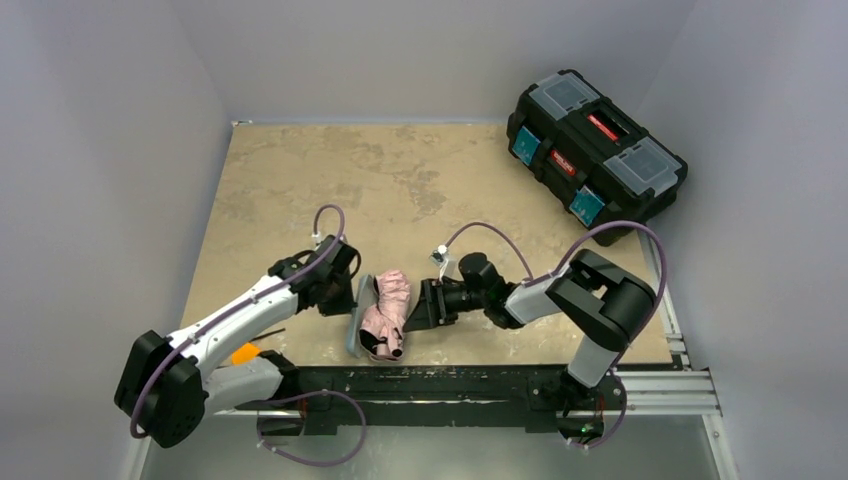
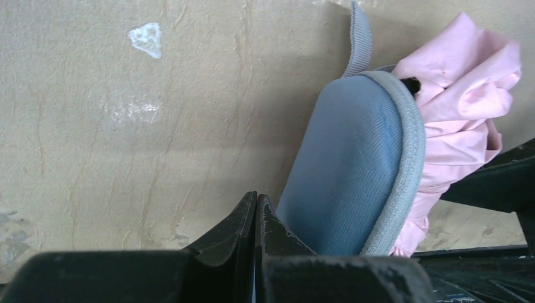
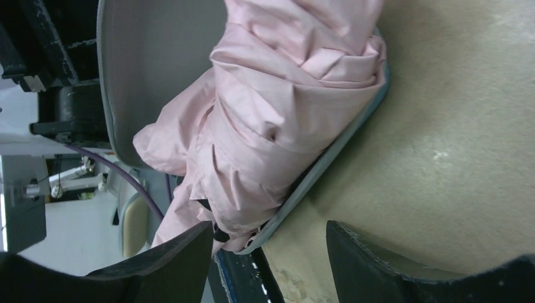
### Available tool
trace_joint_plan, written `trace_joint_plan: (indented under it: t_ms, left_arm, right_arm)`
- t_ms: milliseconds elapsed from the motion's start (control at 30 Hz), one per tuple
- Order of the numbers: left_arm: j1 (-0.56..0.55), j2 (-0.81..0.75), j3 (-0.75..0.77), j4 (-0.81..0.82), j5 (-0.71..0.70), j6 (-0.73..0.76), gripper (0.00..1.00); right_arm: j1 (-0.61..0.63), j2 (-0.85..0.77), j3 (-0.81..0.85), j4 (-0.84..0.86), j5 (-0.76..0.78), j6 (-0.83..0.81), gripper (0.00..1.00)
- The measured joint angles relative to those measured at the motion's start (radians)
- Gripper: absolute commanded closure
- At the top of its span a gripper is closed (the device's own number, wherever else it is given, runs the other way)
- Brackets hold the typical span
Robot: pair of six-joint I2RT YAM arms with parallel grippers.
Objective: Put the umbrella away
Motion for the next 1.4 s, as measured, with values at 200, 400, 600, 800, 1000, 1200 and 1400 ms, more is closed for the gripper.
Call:
trace_joint_plan:
  t_ms: [200,400,600,800,1000,1200,1400]
  left_arm:
    - [-0.043,0.0,0.0,0.048,0.014,0.001,1.0]
    - [-0.111,0.004,0.0,0.092,0.021,0.002,1.0]
    - [-0.176,0.037,0.017,0.103,-0.006,0.002,1.0]
    - [-0.23,0.095,0.062,0.074,-0.066,0.004,1.0]
    - [-0.257,0.116,0.087,0.057,-0.093,0.001,1.0]
    - [-0.27,0.116,0.087,0.071,-0.068,-0.013,1.0]
    - [-0.274,0.116,0.087,0.075,-0.062,-0.026,1.0]
  right_arm:
    - [0.023,0.043,0.004,0.111,-0.017,0.043,0.24]
    - [0.035,0.097,0.05,0.124,-0.016,0.045,0.29]
    - [0.04,0.129,0.086,0.106,-0.016,0.039,0.31]
    - [0.047,0.138,0.103,0.096,-0.02,0.034,0.21]
    - [0.032,0.076,0.1,0.01,-0.014,0.003,0.14]
    - [-0.037,0.005,0.07,-0.071,-0.005,-0.03,0.13]
    - [-0.05,-0.089,0.014,-0.129,0.0,-0.069,0.01]
